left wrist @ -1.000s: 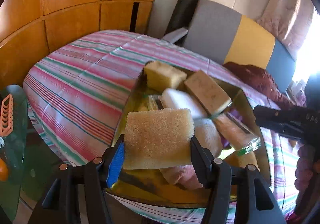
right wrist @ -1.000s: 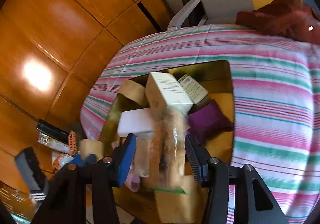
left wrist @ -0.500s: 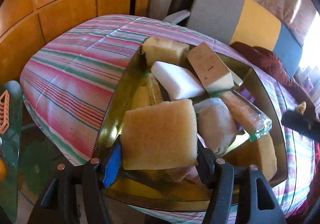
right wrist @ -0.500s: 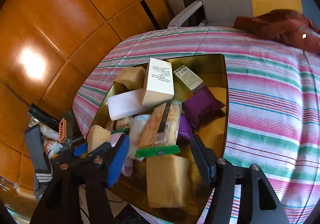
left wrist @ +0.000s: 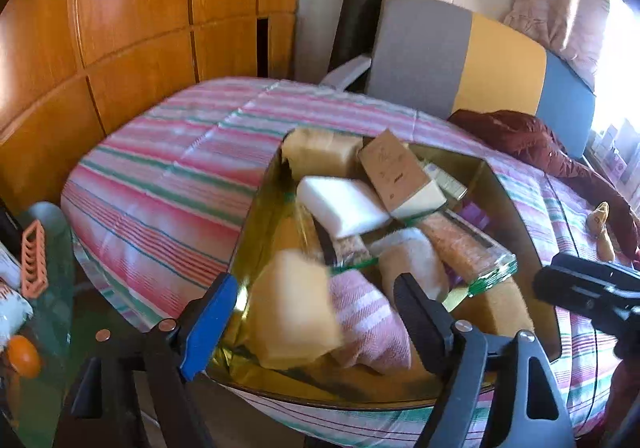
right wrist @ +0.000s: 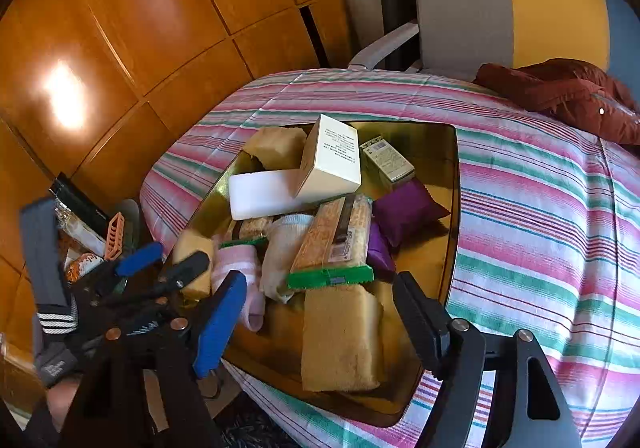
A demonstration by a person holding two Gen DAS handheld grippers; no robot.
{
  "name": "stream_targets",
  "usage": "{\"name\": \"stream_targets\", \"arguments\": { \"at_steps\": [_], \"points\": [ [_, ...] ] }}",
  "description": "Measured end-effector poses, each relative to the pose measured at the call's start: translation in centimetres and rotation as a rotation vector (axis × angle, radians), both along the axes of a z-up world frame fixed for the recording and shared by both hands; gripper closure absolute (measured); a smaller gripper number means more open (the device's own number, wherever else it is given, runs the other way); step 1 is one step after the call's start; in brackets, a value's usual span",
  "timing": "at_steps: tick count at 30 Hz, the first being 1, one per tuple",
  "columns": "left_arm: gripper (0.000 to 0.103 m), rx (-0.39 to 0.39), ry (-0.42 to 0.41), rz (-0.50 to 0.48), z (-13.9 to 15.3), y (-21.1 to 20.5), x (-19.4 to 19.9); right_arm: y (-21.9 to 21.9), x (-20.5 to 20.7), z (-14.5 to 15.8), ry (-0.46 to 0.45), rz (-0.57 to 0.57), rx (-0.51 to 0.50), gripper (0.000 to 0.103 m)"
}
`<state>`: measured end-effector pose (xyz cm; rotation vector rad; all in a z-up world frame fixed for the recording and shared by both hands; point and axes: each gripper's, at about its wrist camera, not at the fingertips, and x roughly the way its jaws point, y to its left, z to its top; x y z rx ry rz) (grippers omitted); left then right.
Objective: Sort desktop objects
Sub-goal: 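Move both open grippers back to the sock and sponge on the bed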
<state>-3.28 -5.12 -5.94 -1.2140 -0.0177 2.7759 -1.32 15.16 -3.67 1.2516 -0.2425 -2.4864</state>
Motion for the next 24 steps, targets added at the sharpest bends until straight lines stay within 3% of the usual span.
{"name": "stream_targets", "arguments": {
  "at_steps": [24],
  "points": [
    [0.021, -0.053, 0.095, 0.005, 2.8, 1.2, 1.8, 0.8, 1.5, -0.3, 0.035, -0.035, 0.049, 0.018]
  ]
}}
